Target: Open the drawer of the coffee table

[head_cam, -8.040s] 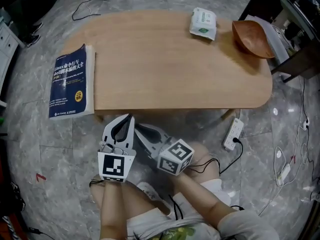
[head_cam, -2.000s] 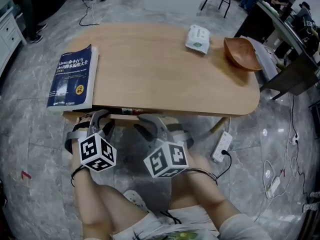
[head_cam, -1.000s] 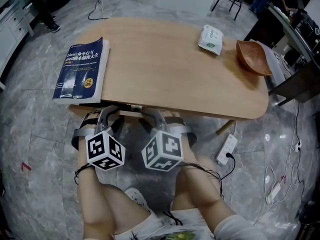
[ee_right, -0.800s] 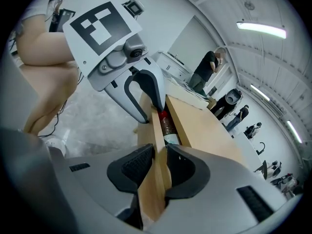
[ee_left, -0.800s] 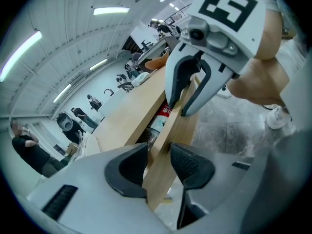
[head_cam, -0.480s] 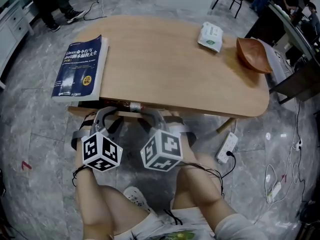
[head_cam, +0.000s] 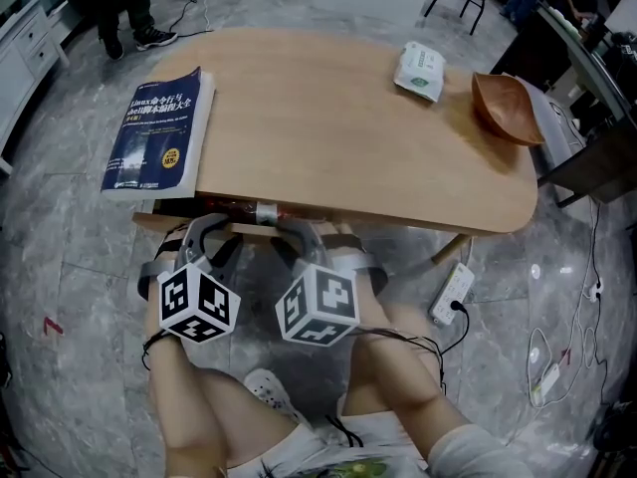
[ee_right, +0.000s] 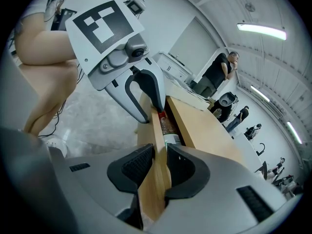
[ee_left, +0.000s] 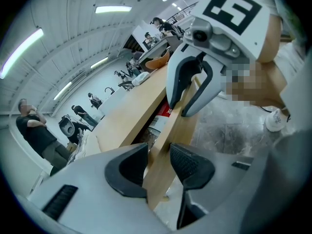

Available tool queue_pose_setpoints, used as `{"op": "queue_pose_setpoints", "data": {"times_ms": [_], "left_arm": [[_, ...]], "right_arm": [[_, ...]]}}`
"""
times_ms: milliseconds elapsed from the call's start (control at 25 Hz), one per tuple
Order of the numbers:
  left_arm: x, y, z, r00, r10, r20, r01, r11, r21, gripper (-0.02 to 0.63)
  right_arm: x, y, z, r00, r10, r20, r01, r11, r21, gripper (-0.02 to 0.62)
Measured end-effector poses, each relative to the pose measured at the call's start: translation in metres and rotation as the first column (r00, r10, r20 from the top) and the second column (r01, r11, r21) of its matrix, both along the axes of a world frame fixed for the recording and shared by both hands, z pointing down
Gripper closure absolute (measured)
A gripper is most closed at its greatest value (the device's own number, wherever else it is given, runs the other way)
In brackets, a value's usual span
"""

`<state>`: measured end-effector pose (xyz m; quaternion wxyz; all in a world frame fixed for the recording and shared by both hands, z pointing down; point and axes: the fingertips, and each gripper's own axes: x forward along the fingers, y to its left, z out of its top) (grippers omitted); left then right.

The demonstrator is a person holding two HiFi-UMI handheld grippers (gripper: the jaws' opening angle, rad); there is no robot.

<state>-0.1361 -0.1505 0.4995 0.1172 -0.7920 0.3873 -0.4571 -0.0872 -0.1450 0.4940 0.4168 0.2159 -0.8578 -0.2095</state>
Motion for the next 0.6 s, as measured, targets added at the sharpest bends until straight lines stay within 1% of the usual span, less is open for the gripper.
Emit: {"op": "queue_pose_setpoints", "data": {"times_ms": [600], "left_arm": [[-0.001, 0.016, 0.001, 1.0, 0.009, 0.0, -0.009, 1.0, -0.026, 0.46]], "right_arm": [[-0.001, 0.016, 0.001, 1.0, -0.006, 0.006, 0.006, 0.999, -0.045, 0.5]]}}
